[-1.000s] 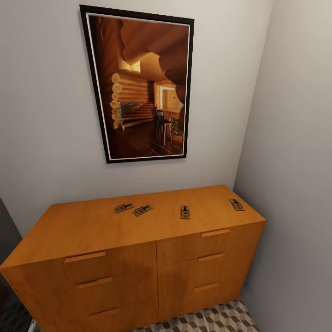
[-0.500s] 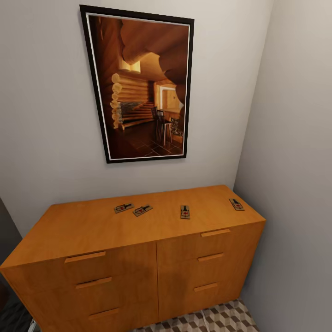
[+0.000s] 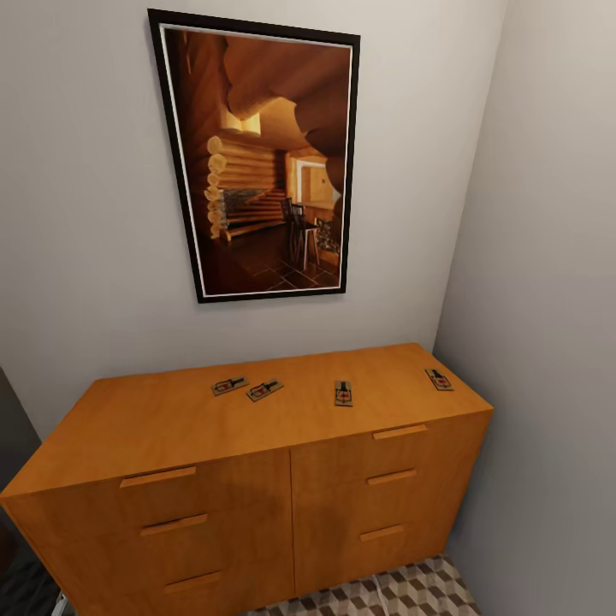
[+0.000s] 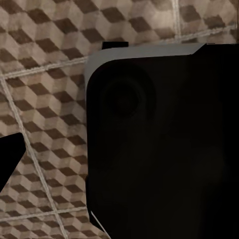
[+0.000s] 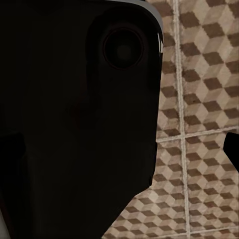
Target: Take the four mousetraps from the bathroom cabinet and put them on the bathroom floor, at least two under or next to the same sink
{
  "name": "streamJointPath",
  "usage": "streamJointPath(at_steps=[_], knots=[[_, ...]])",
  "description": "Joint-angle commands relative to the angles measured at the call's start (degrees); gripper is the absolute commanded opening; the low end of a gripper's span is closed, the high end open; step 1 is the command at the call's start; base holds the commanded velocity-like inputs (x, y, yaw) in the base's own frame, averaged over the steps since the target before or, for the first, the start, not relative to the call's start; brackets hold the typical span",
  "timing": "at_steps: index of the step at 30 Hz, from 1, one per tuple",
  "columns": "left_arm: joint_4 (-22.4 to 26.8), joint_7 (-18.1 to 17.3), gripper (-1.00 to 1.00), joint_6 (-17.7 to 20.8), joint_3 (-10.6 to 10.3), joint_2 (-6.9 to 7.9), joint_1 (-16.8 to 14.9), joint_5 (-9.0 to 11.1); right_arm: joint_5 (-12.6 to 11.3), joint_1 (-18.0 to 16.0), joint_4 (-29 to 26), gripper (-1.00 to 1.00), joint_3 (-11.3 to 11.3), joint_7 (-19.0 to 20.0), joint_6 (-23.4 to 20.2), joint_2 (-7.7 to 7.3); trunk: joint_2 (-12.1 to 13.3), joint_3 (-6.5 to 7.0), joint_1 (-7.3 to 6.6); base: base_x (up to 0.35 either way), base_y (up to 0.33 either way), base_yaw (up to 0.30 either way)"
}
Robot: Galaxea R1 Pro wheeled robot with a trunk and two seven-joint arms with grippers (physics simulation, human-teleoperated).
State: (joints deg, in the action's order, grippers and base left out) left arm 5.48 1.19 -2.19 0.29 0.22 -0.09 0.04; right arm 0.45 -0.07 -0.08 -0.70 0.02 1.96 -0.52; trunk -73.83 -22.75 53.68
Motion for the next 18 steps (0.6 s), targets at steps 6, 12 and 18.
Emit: streamJointPath(at_steps=[6, 12, 18], knots=[[5.28, 0.06, 1.00, 0.28, -0.07, 0.07, 0.00, -0.21, 0.69, -0.02, -1.70, 1.00, 0.08, 0.00, -0.20, -0.49, -0.03, -0.05, 0.00, 0.000, 0.000, 0.000], [8.09, 0.05, 1.00, 1.17, -0.10, 0.10, 0.00, -0.27, 0.87, -0.02, -5.11, 1.00, 0.24, 0.22, -0.29, -0.69, -0.03, -0.05, 0.00, 0.000, 0.000, 0.000], [9.74, 0.04, 1.00, 1.70, -0.11, 0.09, 0.00, -0.30, 0.92, -0.02, -7.15, 1.00, 0.34, 0.19, -0.39, -0.69, -0.03, -0.05, 0.00, 0.000, 0.000, 0.000]])
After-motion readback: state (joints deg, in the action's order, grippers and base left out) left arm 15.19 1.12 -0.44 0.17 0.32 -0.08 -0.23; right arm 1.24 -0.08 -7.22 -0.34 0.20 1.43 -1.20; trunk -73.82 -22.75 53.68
